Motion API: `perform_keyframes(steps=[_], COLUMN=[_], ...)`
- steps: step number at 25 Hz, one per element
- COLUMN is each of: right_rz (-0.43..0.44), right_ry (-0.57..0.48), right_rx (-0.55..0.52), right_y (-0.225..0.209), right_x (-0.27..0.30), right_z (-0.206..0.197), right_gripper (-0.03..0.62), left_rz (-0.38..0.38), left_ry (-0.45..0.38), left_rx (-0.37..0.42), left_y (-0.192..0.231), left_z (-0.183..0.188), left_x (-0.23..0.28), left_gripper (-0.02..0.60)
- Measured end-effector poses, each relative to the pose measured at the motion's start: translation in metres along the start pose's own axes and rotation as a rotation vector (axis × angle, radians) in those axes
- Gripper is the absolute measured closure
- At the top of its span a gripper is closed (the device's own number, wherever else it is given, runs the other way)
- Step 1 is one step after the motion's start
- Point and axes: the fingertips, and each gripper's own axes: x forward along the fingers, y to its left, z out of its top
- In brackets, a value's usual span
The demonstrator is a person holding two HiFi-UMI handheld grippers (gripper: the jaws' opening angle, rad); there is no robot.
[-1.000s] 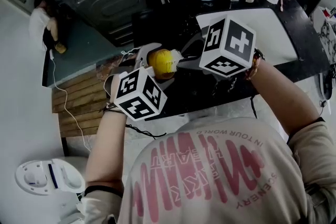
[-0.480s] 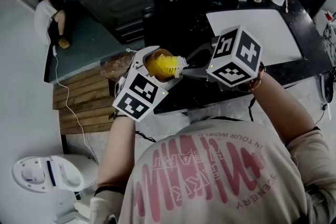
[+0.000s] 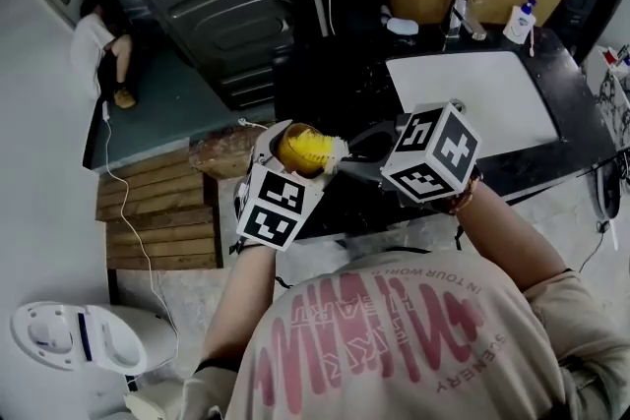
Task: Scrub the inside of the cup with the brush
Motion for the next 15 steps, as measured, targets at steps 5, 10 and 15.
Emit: perform_keyframes(steps=[5, 10, 15], right_rz=[0.013, 0.065, 0.095], right_ry=[-0.074, -0.225, -0.431], right_rx=[0.014, 0.022, 0.046], right_y=[-0.019, -0.047, -0.075], right_x=[-0.020, -0.054, -0.103], right_z=[0.006, 0.025, 0.050], right_gripper=[0.551, 0.549, 0.546], left_rz=[0.049, 0.070, 0.097], left_ry=[-0.060, -0.187, -0.359], left_rx=[-0.095, -0.311, -0.504], left_y=[0.008, 0.015, 0.013], left_z=[0.018, 0.050, 0.096], left_x=[0.010, 0.027, 0.037], left_gripper=[0.175, 0.175, 0.175])
